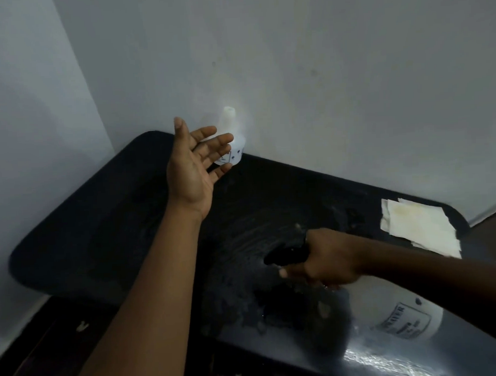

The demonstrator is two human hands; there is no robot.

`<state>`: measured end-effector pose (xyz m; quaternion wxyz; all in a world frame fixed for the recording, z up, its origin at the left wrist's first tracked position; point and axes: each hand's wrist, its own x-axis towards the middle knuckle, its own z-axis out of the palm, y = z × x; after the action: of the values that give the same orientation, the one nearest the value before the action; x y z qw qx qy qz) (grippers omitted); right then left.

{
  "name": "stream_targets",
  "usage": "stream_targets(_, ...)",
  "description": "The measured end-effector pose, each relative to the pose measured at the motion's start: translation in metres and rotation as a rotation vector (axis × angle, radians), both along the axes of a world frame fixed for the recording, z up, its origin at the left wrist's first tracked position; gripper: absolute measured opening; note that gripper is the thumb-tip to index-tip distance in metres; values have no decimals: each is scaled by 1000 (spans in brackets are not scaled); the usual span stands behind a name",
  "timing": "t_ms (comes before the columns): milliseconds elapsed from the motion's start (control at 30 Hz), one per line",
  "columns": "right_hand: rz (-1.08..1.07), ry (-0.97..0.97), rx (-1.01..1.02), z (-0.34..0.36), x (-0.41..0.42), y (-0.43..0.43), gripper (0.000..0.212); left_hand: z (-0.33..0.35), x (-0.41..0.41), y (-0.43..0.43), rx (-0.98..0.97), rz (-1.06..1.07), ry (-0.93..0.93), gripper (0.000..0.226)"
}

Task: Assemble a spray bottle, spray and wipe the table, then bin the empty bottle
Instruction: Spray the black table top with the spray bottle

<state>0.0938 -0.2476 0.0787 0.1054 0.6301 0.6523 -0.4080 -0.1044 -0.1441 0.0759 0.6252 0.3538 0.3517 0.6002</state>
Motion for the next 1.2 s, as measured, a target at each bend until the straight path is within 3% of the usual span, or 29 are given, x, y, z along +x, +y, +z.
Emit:
stream_targets(200, -54, 167, 67, 12, -4, 23, 35, -1, -2, 2, 22, 6, 24, 60)
stream_targets(400, -396, 413, 533, 28, 31, 66, 43, -4, -5, 5, 49, 19, 48, 57)
stream_targets(533, -560, 647, 671, 39, 51, 96, 33, -6, -6, 8, 63, 36, 51, 58)
stream_targets(633, -556, 616, 705, 43, 64, 118, 18, -6, -9, 10, 66, 53, 39, 58)
stream_targets(767, -528, 439, 789, 38, 69, 144, 20, -6, -12, 13, 83, 60, 46, 58)
stream_targets(900, -546, 425, 825, 34, 67, 165, 15, -7, -14, 15, 83, 69, 12, 58)
stream_targets(1200, -582, 328, 857, 36, 65, 196, 30, -8, -8, 17, 75, 67, 23, 58)
